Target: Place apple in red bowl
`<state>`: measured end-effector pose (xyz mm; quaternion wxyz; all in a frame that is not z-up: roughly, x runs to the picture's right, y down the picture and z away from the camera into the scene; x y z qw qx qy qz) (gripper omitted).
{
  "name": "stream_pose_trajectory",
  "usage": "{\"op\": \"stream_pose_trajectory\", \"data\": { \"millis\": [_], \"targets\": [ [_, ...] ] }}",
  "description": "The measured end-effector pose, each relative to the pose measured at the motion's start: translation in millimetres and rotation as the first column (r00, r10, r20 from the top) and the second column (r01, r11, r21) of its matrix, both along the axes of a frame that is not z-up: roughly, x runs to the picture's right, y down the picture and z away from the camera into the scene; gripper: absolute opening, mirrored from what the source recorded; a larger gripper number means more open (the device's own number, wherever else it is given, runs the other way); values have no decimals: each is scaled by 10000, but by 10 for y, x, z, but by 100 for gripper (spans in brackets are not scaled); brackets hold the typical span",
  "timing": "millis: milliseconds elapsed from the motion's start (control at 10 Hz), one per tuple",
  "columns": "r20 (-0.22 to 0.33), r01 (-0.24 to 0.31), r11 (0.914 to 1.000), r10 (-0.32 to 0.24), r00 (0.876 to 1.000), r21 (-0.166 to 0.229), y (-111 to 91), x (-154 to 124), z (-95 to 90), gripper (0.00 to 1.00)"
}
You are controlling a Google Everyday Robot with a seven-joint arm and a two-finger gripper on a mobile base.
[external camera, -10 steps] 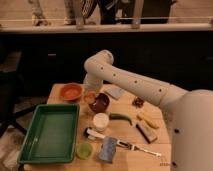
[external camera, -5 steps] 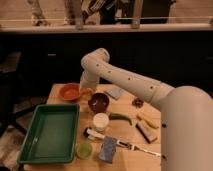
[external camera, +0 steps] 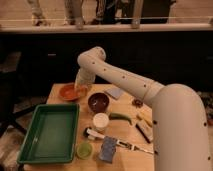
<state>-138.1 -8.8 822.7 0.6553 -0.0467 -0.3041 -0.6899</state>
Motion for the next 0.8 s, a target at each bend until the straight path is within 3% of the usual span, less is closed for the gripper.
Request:
{"op": "stream_pose_trajectory", "data": {
  "millis": [600, 700, 800],
  "targets": [
    [42, -9, 10000, 9, 10000, 17, 10, -14, -2, 0],
    [110, -244, 9997, 243, 9996, 44, 20, -2, 6, 0],
    [350, -842, 9964, 839, 9959, 54, 25, 65, 36, 0]
  ]
}}
